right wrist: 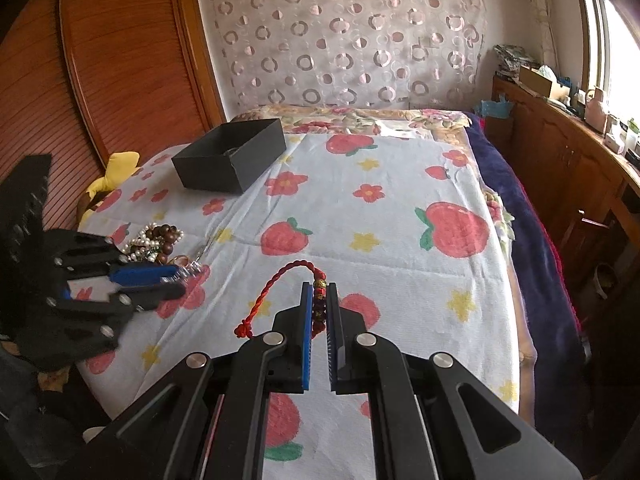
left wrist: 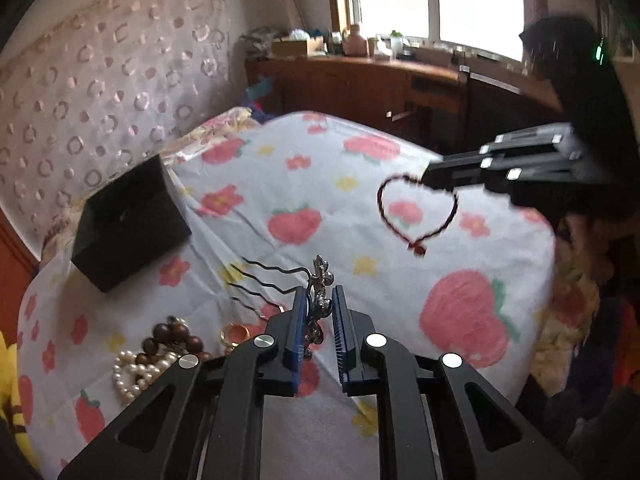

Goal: Organize jewelry
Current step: 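Grasp the silver hairpins with the left tool while the right tool holds the red bracelet, then lower the hairpins and red bracelet into the black box and open both tools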

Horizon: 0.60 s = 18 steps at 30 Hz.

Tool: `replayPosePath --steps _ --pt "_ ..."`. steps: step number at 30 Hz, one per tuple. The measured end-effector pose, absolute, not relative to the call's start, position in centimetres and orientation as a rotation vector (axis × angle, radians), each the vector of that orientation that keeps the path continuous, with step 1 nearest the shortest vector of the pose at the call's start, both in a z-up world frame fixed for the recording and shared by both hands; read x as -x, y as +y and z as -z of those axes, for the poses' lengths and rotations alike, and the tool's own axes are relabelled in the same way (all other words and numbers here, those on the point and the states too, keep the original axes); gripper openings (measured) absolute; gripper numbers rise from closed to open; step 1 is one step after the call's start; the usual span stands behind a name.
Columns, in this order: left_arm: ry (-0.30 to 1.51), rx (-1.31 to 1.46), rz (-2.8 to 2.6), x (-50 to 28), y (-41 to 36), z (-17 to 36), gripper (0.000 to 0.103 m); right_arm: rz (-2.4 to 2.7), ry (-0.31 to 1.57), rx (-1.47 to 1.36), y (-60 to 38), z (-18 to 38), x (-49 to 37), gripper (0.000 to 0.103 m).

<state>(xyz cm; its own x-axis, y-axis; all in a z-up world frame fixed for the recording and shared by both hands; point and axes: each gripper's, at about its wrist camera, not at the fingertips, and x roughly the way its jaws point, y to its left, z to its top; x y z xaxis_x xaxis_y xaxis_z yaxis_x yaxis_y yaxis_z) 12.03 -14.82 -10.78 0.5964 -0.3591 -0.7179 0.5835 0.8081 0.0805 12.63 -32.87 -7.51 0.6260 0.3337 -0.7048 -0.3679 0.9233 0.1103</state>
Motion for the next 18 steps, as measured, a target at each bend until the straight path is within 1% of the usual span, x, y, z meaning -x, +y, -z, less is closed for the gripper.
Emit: replayPosePath --steps 6,18 --pt "0.7 -0.231 0.56 -12.0 -12.9 7.8 0.009 -0.41 0.787 0.051 -32.4 6.9 -12.7 0.008" --pt "0.632 -0.131 0.506 -14.0 -9.6 4.9 0.009 -0.444 0.749 0.068 -30.6 5.0 -13.8 0.008"
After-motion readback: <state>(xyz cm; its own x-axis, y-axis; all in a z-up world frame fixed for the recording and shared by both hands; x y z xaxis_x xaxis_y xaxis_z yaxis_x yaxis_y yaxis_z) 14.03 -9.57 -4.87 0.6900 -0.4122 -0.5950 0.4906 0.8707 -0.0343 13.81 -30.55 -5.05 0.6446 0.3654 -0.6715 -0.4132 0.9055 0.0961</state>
